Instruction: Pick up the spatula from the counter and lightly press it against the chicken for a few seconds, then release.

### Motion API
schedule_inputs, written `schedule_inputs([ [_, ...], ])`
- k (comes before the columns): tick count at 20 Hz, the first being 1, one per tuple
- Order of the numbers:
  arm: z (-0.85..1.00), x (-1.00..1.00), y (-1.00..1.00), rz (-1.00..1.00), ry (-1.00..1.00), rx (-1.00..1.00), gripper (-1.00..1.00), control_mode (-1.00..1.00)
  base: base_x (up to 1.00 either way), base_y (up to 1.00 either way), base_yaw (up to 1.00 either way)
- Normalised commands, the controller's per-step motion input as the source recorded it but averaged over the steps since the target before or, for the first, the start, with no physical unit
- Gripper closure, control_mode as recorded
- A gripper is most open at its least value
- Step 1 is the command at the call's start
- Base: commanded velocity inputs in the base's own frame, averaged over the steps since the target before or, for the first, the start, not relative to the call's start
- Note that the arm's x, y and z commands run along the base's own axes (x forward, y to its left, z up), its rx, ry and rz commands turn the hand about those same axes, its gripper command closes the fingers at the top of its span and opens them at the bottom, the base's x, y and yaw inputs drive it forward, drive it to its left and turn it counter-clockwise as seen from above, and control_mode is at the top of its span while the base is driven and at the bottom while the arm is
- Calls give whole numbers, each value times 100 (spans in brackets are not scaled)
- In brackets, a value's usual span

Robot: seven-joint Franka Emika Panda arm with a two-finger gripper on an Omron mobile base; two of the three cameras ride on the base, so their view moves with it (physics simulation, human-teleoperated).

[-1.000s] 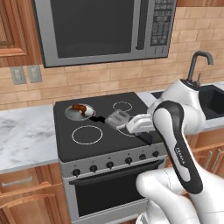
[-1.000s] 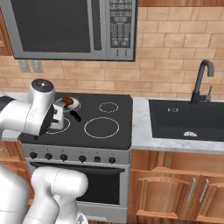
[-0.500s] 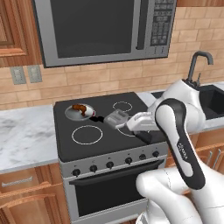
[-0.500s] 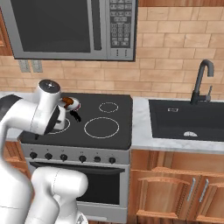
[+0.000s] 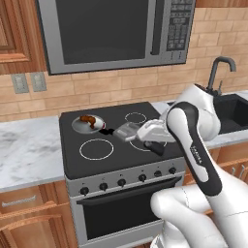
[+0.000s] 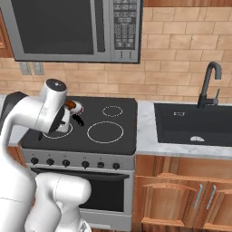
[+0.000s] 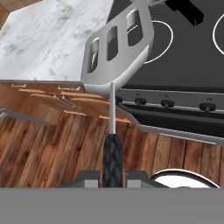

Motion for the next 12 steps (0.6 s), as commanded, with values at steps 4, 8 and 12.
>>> schedule_inputs([
  [4,-9,21,9,0,3,0,100,-100,0,0,0],
  [8,-17,18,12,0,0,0,100,-100,0,0,0],
  [12,-15,12,12,0,-1,0,100,-100,0,0,0],
])
